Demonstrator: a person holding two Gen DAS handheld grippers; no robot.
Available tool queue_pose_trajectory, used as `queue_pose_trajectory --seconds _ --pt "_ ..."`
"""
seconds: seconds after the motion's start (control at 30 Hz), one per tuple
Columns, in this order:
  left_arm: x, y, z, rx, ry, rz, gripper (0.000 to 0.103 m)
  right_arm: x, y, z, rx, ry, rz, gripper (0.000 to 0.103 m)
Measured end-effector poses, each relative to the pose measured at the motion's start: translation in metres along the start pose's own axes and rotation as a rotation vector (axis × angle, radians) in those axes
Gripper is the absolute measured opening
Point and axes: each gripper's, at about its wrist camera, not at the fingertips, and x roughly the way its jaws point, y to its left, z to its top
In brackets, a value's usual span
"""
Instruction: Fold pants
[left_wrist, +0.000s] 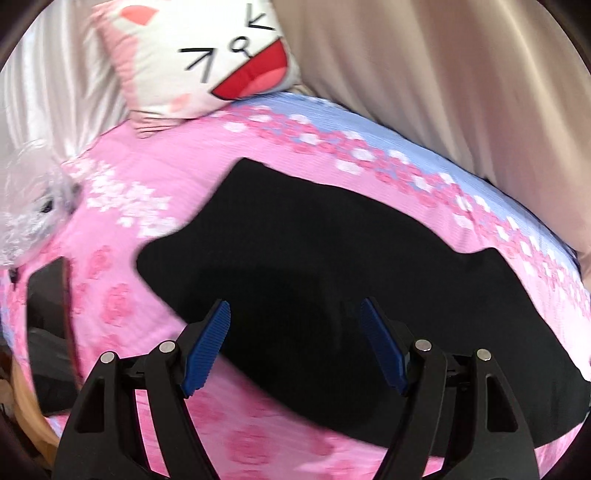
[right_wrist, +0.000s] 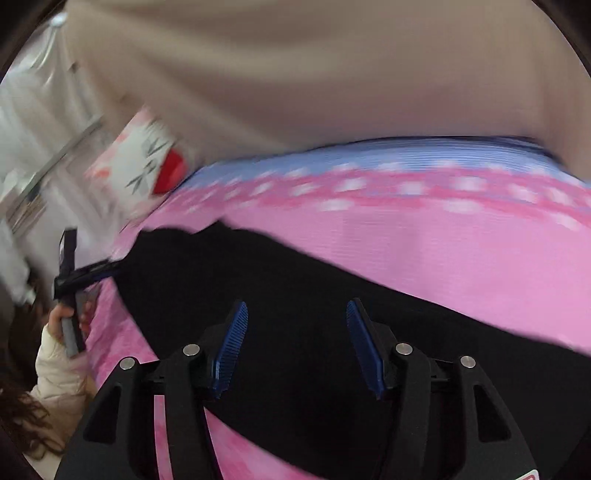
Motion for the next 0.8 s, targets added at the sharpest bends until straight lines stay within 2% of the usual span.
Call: queue_pose_trajectory --seconds 0.17,0.27,0.3,0.33,0.47,0.5,0.53,0.57,0.6,0.63,0.7,0.73,0.77,0.8 --pt "0.0 0.045 0.009 -0.033 -0.043 0.081 0.074 0.13 0.045 0.076 -0.089 0.148 0.064 0.055" --pt "0.015 0.064 0.012 -0.055 -0.028 0.111 0.074 0.186 0.056 0.091 -0.083 0.241 0.088 0.053" --pt "0.024 0.069 0.013 -0.056 -0.013 0.111 0.074 0.193 0.061 0.09 -0.098 0.248 0.096 0.046" --pt "0.032 0.071 0.015 -0.057 0.0 0.114 0.074 0.197 0.066 0.092 -0.124 0.249 0.083 0.008" --pt "0.049 0.071 0.025 -0.055 -0.016 0.119 0.074 0.183 0.066 0.114 -0.149 0.12 0.037 0.01" --pt "0.054 0.068 0.029 -0.047 -0.028 0.129 0.075 0.187 0.059 0.114 -0.15 0.116 0.009 0.01" --pt "0.06 0.066 0.032 -0.041 -0.035 0.146 0.078 0.2 0.052 0.115 -0.154 0.139 -0.037 0.015" --pt "0.065 0.065 0.034 -0.038 -0.036 0.16 0.084 0.216 0.043 0.11 -0.146 0.195 -0.065 0.017" --pt "0.067 0.062 0.036 -0.044 -0.043 0.179 0.084 0.216 0.036 0.106 -0.111 0.197 -0.025 0.019" --pt "0.064 0.06 0.037 -0.045 -0.054 0.196 0.083 0.206 0.033 0.105 -0.082 0.171 -0.008 0.019" --pt "0.048 0.059 0.037 -0.025 -0.091 0.235 0.082 0.159 0.036 0.103 -0.097 0.069 -0.04 0.02" --pt "0.036 0.059 0.036 -0.021 -0.117 0.247 0.082 0.141 0.039 0.099 -0.106 0.027 -0.07 0.028" --pt "0.023 0.058 0.035 -0.014 -0.138 0.251 0.082 0.11 0.038 0.09 -0.111 -0.021 -0.111 0.044" --pt "0.015 0.057 0.035 -0.008 -0.147 0.246 0.082 0.096 0.037 0.084 -0.112 -0.034 -0.118 0.048"
